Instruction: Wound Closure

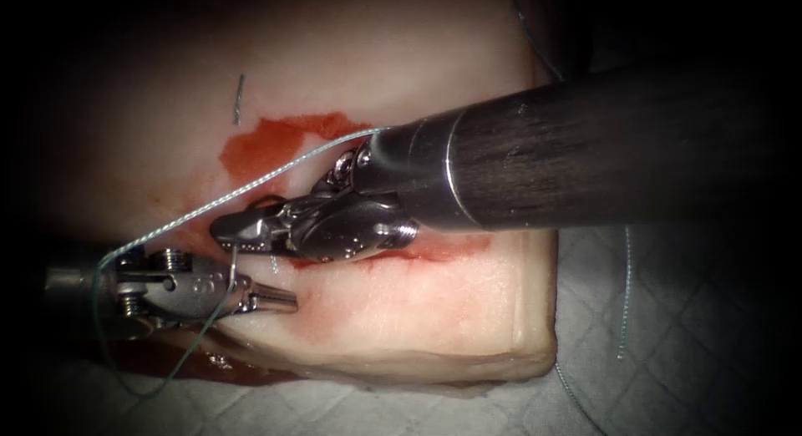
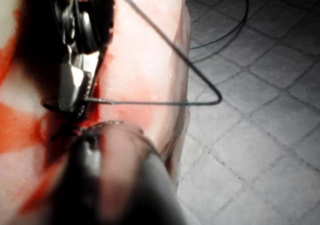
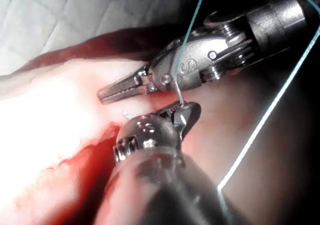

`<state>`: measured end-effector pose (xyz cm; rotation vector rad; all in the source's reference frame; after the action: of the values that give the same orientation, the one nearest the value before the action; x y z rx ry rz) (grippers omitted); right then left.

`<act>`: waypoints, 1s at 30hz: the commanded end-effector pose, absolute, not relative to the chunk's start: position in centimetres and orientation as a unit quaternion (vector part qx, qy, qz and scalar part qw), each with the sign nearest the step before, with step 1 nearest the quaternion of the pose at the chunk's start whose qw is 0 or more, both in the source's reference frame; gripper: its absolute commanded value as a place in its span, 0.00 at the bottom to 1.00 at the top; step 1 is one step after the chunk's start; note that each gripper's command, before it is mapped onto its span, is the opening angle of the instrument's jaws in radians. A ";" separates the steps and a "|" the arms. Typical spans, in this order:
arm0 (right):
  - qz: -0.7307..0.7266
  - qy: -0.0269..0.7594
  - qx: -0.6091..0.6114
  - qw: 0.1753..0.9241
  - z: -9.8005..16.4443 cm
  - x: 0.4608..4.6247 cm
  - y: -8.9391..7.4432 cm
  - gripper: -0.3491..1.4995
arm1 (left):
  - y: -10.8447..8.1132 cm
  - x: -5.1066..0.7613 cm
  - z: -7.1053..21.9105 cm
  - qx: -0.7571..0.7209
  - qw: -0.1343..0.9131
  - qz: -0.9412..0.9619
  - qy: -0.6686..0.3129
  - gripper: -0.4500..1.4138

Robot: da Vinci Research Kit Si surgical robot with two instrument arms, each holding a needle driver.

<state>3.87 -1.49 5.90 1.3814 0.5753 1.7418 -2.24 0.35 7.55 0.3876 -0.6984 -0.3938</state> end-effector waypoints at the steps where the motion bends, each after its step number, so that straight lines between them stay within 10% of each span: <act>1: 0.697 0.232 0.556 0.388 5.9 3.93 -1.4 0.00 | 0.3 -2.29 7.6 0.188 0.902 -0.190 -0.338 0.06; 30: 0.728 0.239 0.604 0.218 5.9 3.73 -1.2 0.00 | 0.3 -2.33 7.6 0.198 0.900 -0.187 -0.340 0.06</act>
<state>3.64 -1.18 5.83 1.6720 0.6602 2.0197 -2.28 0.29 7.52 0.4107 -0.7024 -0.3874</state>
